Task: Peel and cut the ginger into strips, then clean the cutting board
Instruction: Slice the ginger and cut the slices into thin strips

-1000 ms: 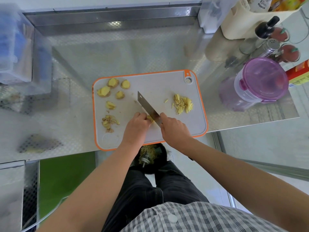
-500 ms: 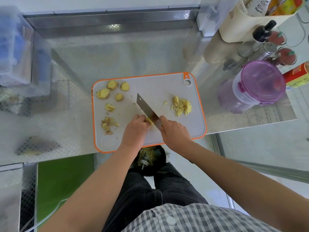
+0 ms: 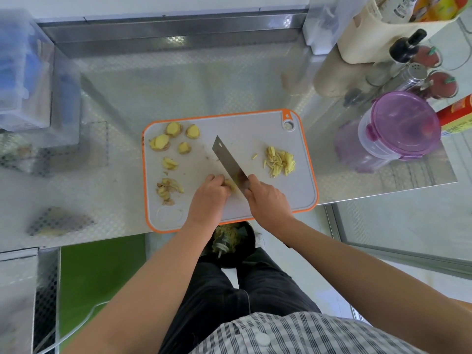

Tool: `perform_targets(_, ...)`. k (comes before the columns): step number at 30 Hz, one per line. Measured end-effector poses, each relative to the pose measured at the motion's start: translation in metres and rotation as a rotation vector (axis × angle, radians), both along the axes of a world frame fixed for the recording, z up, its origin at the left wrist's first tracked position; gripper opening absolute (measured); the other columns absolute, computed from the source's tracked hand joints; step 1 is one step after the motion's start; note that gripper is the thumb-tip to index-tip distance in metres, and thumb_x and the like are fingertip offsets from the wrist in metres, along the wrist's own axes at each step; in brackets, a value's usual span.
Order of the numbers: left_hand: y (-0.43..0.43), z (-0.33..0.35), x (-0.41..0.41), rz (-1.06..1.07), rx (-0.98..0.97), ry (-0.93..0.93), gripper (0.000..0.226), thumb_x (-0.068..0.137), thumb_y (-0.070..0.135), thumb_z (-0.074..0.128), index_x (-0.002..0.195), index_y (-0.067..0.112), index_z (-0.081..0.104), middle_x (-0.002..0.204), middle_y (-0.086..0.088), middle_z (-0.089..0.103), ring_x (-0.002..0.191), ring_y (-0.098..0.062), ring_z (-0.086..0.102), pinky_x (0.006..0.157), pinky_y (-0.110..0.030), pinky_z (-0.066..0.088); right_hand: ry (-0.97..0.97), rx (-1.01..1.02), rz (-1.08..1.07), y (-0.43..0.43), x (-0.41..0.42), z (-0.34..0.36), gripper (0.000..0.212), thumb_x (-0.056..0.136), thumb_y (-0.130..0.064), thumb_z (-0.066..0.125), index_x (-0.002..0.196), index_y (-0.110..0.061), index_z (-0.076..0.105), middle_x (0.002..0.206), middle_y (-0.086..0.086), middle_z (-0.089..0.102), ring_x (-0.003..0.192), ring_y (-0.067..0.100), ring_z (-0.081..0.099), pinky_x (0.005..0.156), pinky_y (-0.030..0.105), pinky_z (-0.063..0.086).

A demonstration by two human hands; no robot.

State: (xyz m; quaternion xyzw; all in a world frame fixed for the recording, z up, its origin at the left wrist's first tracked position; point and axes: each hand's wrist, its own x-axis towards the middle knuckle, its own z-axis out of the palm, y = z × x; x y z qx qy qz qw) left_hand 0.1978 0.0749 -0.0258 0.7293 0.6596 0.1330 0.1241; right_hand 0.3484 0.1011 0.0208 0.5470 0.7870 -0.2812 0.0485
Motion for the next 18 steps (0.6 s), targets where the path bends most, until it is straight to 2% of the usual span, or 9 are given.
perform_targets(6, 0.000, 0.000, 0.000, -0.011, 0.017, 0.004, 0.029, 0.051, -0.011, 0.085, 0.060, 0.008, 0.065, 0.064, -0.006, 0.051, 0.061, -0.025, 0.050, 0.039, -0.027, 0.042, -0.067, -0.016, 0.086, 0.002, 0.002, 0.009, 0.014, 0.102, -0.021, 0.032, 0.112, -0.013, 0.037, 0.080, 0.001, 0.048, 0.070, 0.027, 0.047, 0.060, 0.034, 0.033)
perform_targets(12, 0.000, 0.000, -0.001, -0.010, 0.008, 0.000, 0.031, 0.049, -0.012, 0.085, 0.061, 0.008, 0.065, 0.064, -0.005, 0.052, 0.061, -0.026, 0.050, 0.038, -0.026, 0.039, -0.108, -0.035, 0.100, 0.007, -0.005, 0.008, 0.004, 0.098, -0.012, 0.035, 0.102, -0.014, 0.034, 0.074, 0.003, 0.047, 0.066, 0.029, 0.048, 0.057, 0.034, 0.033)
perform_targets(15, 0.000, -0.001, 0.000, -0.004, -0.005, -0.007, 0.028, 0.052, -0.010, 0.085, 0.059, 0.008, 0.064, 0.065, -0.005, 0.050, 0.062, -0.025, 0.048, 0.040, -0.024, 0.035, -0.119, -0.010, 0.079, 0.005, -0.009, -0.001, 0.008, 0.099, -0.015, 0.036, 0.107, -0.012, 0.037, 0.080, 0.004, 0.051, 0.066, 0.029, 0.048, 0.057, 0.034, 0.036)
perform_targets(18, -0.001, -0.002, 0.000, 0.008, -0.002, -0.012, 0.027, 0.057, -0.007, 0.084, 0.059, 0.007, 0.062, 0.066, -0.005, 0.049, 0.063, -0.025, 0.048, 0.039, -0.027, 0.038, -0.098, 0.004, 0.069, 0.003, -0.008, -0.007, 0.012, 0.101, -0.021, 0.034, 0.109, -0.013, 0.037, 0.085, 0.003, 0.052, 0.067, 0.028, 0.048, 0.059, 0.035, 0.036)
